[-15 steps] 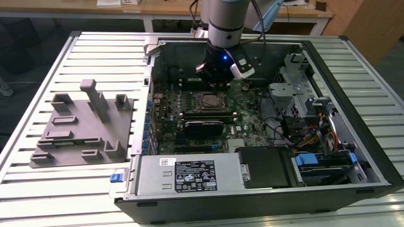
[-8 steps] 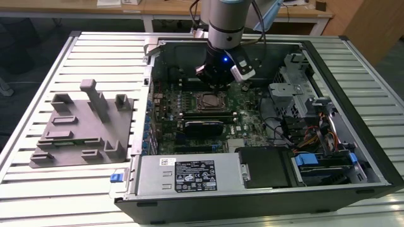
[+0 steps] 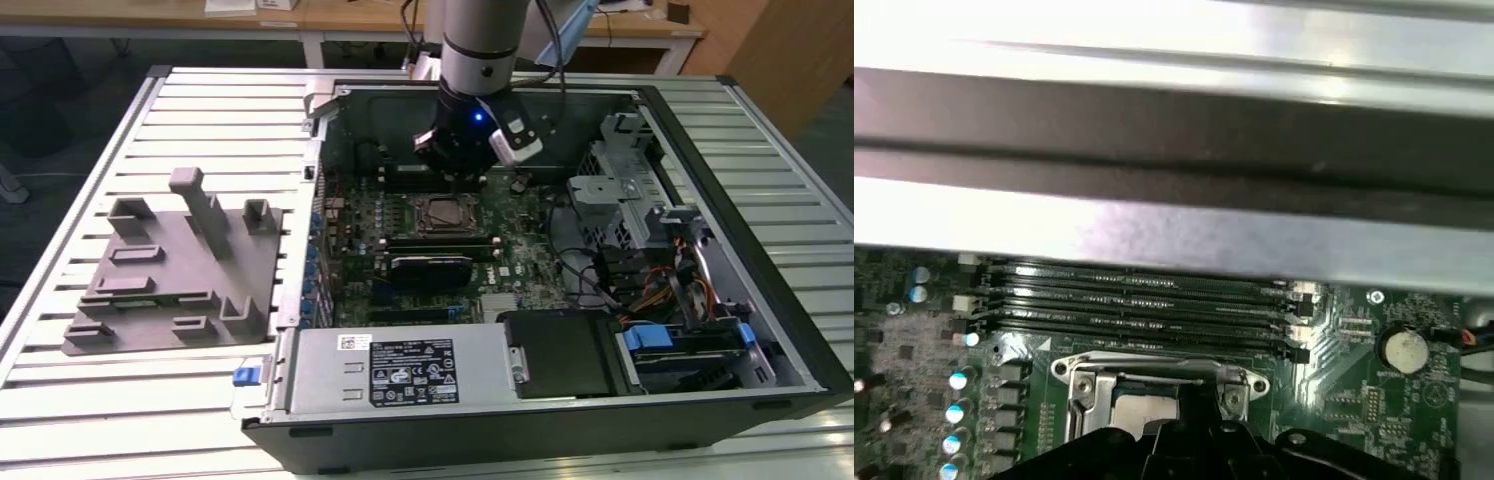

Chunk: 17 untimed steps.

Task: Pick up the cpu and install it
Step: 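Install the second cpu locking lever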

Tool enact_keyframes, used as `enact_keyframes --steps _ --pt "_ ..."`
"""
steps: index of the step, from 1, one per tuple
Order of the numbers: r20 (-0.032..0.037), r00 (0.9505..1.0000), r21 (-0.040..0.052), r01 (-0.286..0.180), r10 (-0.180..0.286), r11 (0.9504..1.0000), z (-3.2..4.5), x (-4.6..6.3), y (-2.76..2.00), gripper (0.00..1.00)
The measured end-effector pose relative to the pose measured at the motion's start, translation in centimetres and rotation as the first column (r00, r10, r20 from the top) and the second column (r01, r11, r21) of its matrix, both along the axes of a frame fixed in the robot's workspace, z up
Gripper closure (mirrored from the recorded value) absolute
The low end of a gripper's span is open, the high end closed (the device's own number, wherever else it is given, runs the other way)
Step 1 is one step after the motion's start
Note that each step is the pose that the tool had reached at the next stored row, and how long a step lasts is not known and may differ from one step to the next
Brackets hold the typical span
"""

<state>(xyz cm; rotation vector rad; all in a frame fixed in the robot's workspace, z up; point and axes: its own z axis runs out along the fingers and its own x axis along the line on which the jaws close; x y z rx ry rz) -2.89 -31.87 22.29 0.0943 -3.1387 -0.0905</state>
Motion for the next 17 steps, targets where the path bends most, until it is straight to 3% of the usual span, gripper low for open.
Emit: enact_keyframes --steps 7,17 --pt "-0.0001 1.0 -0.0001 0.0 0.0 1.0 2.38 0.0 -0.01 0.89" --pt "0.0001 1.0 0.0 0.0 0.0 1.0 2.42 0.0 -0.86 0.89"
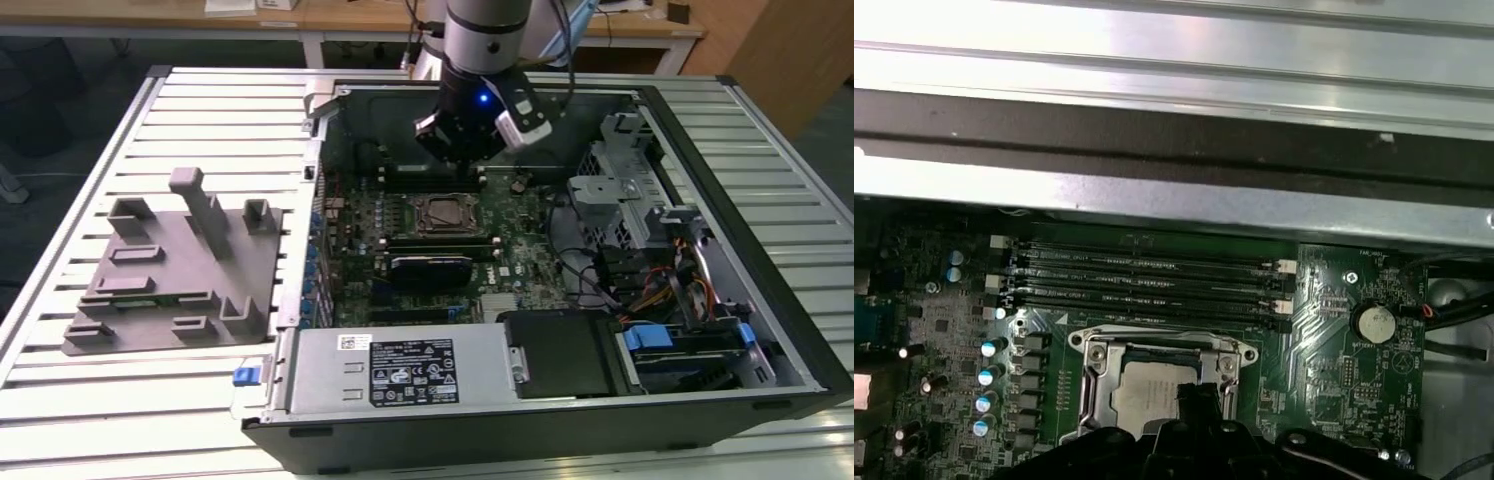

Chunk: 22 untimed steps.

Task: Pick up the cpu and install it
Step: 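Install the second cpu locking lever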

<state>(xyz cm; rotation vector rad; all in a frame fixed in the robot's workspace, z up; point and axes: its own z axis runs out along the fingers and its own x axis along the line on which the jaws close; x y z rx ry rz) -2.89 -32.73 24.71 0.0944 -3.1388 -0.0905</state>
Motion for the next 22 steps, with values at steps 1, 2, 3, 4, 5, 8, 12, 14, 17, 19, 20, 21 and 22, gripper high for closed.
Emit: enact_keyframes --steps 1,2,3,4,5,8,12,14,17,19,20,21,22 --pt "0.0 1.0 0.0 0.0 0.0 1.0 0.0 0.0 -0.07 0.89" --pt "0.0 1.0 0.0 0.0 0.0 1.0 -0.01 0.0 -0.14 0.89" --pt "0.0 1.0 0.0 0.0 0.0 1.0 0.0 0.0 -0.22 0.89" --pt "0.0 1.0 -0.0001 0.0 0.0 1.0 0.0 0.0 -0.31 0.89" --pt "0.0 1.0 -0.0001 0.0 0.0 1.0 0.0 0.0 -0.37 0.89" --pt "0.0 1.0 -0.0005 0.0 0.0 1.0 0.16 0.0 -0.42 0.89" --pt "0.0001 1.0 -0.0023 0.0 0.0 1.0 0.46 0.0 -0.47 0.89" --pt "0.0 1.0 -0.0024 0.0 0.0 1.0 0.48 0.0 -0.54 0.89" --pt "-0.0001 1.0 -0.0025 0.0 0.0 1.0 0.48 0.0 -0.92 0.89" --pt "0.0 1.0 -0.0025 0.0 0.0 1.0 0.48 0.0 -1.26 0.89" --pt "0.0 1.0 -0.0024 0.0 0.0 1.0 0.48 0.0 -1.44 0.89" --pt "0.0 1.0 -0.0025 0.0 0.0 1.0 0.48 0.0 -1.62 0.89" --pt "0.0 1.0 -0.0025 0.0 0.0 1.0 0.48 0.0 -1.83 0.89"
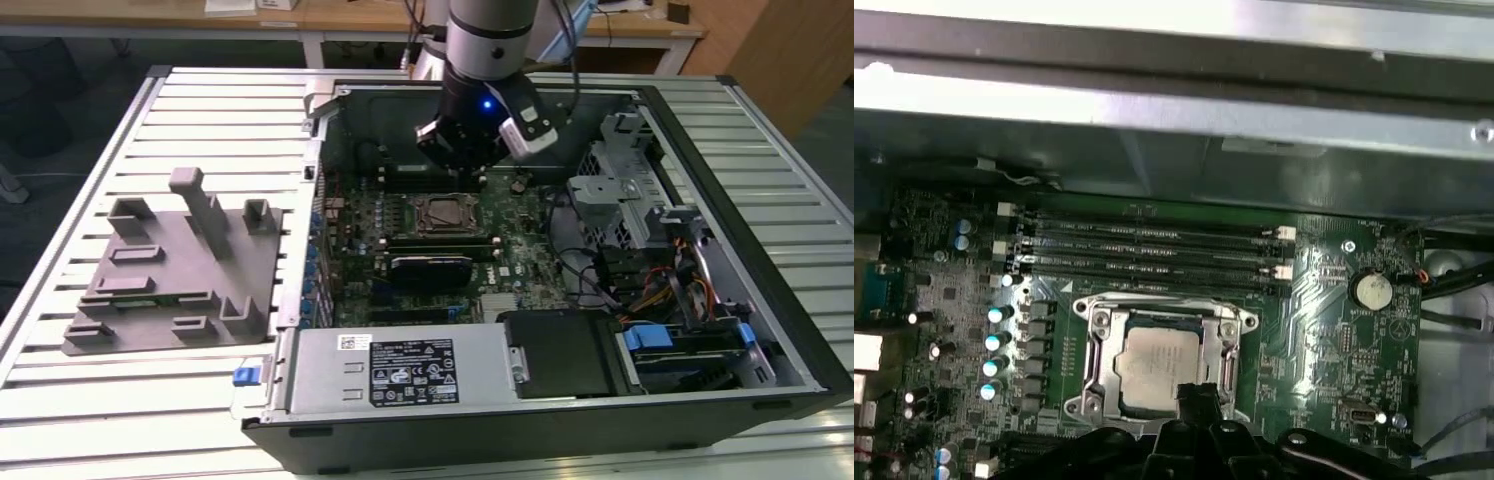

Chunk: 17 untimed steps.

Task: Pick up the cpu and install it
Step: 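Install the second cpu locking lever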

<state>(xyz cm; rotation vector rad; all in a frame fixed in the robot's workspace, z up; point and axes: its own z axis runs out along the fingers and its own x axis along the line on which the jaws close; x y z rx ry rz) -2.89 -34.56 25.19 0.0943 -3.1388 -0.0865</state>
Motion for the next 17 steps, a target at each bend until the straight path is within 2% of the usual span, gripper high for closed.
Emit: enact_keyframes --steps 7,8,9,10,11,17 --pt "-0.0005 1.0 0.0001 0.0 0.0 1.0 0.0 0.0 -1.47 0.89" --pt "-0.0047 1.0 0.0 0.0 0.0 1.0 0.0 0.0 -1.54 0.89" --pt "-0.0237 0.9997 0.0002 0.0 0.0 1.0 -0.01 0.0 -1.57 0.89" --pt "-0.0329 0.9995 0.0 0.0 0.0 1.0 0.0 0.0 -1.6 0.89" --pt "-0.0362 0.9993 0.0 0.0 0.0 1.0 0.0 0.0 -1.67 0.89" --pt "-0.0366 0.9993 0.0002 -0.001 0.001 1.0 -0.24 0.0 -2.55 0.89"
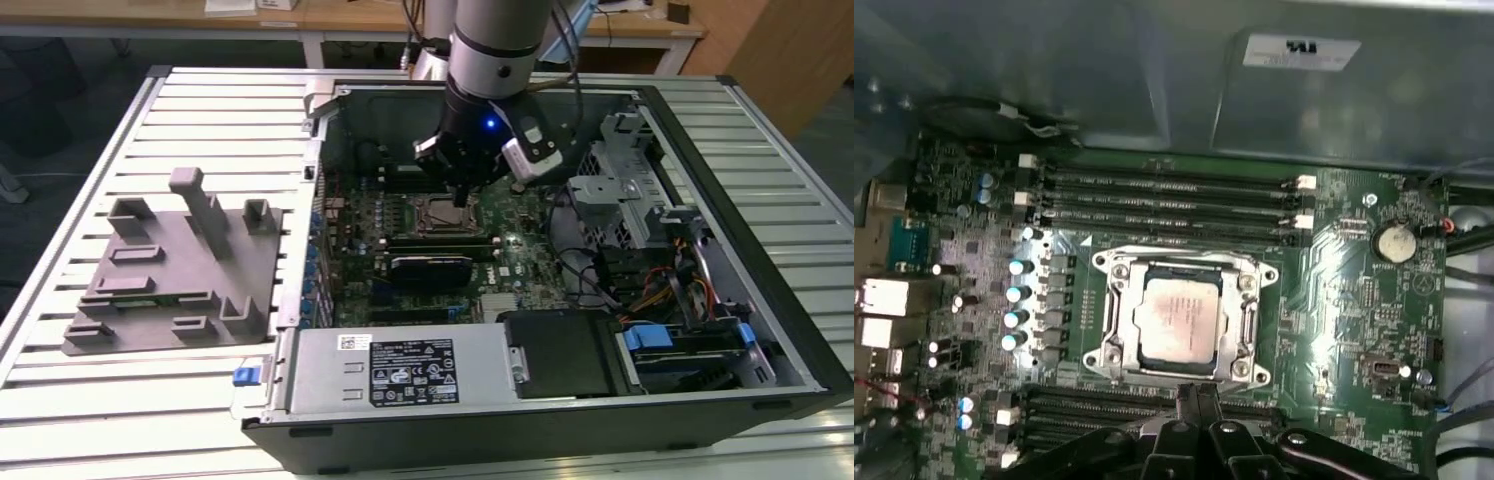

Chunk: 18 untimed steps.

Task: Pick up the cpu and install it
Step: 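Install the second cpu locking lever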

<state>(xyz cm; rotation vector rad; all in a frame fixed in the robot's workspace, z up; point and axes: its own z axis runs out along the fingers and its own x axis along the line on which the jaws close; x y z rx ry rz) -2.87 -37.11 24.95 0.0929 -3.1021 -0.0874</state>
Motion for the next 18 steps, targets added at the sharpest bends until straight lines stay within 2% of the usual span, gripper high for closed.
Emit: enact_keyframes --steps 6,12,18 --pt "0.0104 0.9999 -0.0001 -0.009 0.009 1.0 -0.22 -0.53 -0.49 0.89" --pt "0.0122 0.9998 -0.0002 -0.014 0.014 0.9999 -0.6 -0.7 -0.89 0.89" --pt "0.0124 0.9998 0.0019 -0.014 0.014 0.9999 -1.01 -0.86 -0.91 0.89"
